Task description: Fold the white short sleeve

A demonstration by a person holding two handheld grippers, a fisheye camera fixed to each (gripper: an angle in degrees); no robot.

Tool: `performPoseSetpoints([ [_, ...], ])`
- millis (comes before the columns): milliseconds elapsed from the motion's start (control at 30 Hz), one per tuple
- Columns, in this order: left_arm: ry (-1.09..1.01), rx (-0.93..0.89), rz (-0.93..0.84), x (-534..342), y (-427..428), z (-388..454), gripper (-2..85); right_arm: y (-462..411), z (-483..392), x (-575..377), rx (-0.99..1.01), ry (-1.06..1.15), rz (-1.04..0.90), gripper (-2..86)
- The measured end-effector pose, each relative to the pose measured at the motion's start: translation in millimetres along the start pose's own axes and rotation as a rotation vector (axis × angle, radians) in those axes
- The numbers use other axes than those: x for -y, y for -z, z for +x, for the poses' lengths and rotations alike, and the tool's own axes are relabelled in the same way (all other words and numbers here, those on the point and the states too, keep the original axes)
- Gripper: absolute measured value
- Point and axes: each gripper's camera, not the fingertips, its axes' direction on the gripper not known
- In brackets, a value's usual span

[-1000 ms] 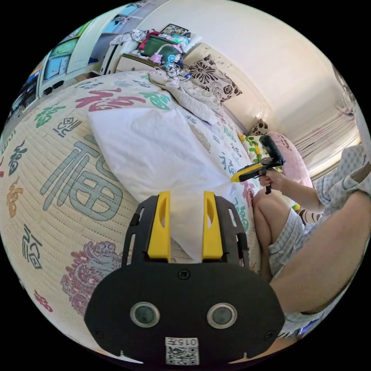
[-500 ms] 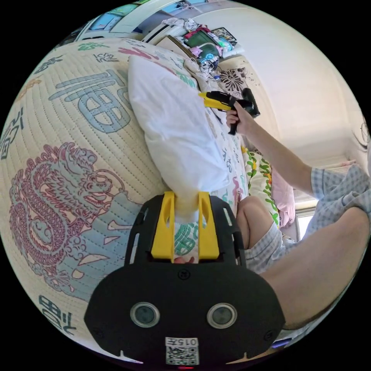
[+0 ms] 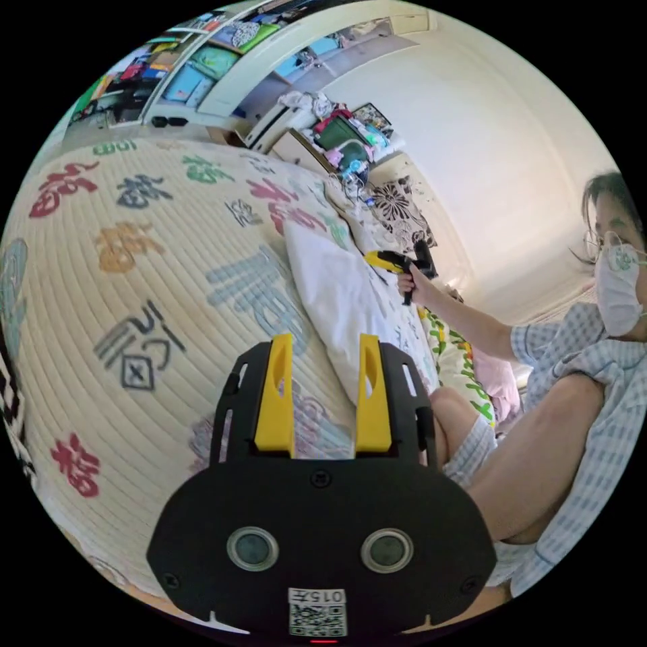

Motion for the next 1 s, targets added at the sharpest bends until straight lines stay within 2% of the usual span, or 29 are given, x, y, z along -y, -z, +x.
performPoseSetpoints([
  [33,-0.025,0.024,0.045,17.1,5.6,-10.6,14.4,-3.0,10.0,1.8,0.069,-0.002,-0.025,9.6],
  [133,-0.042,-0.08,0.052,63.8,-8.4,-35.9,16.4,-12.3,30.0,3.6,0.236,-0.019,-0.058,12.4],
  [233,-0.018,-0.092,0.013,96.4,-34.7,-59.0,16.5,-15.3,32.5,1.6,0.154,0.039,-0.076,13.7],
  [267,0.007,-0.151,0.01,105.0,-39.9,-68.4,16.1,-17.9,33.9,1.6,0.143,0.059,-0.081,13.6],
  [367,0.026,-0.299,0.018,120.5,-51.9,-80.3,14.8,-26.5,40.4,5.7,0.177,0.078,-0.097,11.9],
  [467,-0.001,-0.338,-0.089,131.8,-72.3,-77.5,11.1,-33.9,46.9,6.5,0.24,0.095,-0.098,9.4],
  [600,0.007,-0.261,-0.156,134.1,-79.7,-71.7,3.4,-54.6,42.9,1.9,0.326,0.151,-0.189,5.4],
  [700,0.051,-0.362,-0.134,127.0,-77.2,-82.3,0.8,-56.7,39.4,-2.8,0.306,0.152,-0.151,4.2],
  [833,0.037,-0.353,-0.129,119.9,-69.5,-74.2,0.0,-45.9,38.0,-12.5,0.341,0.122,-0.053,2.9],
  [900,-0.015,-0.343,-0.093,115.0,-57.6,-61.9,-0.1,-38.1,22.4,-18.1,0.339,0.188,-0.043,2.6],
  [1000,-0.208,-0.314,-0.034,100.5,-24.2,-13.6,0.0,-14.7,-17.9,-36.4,0.347,0.362,-0.031,2.3],
])
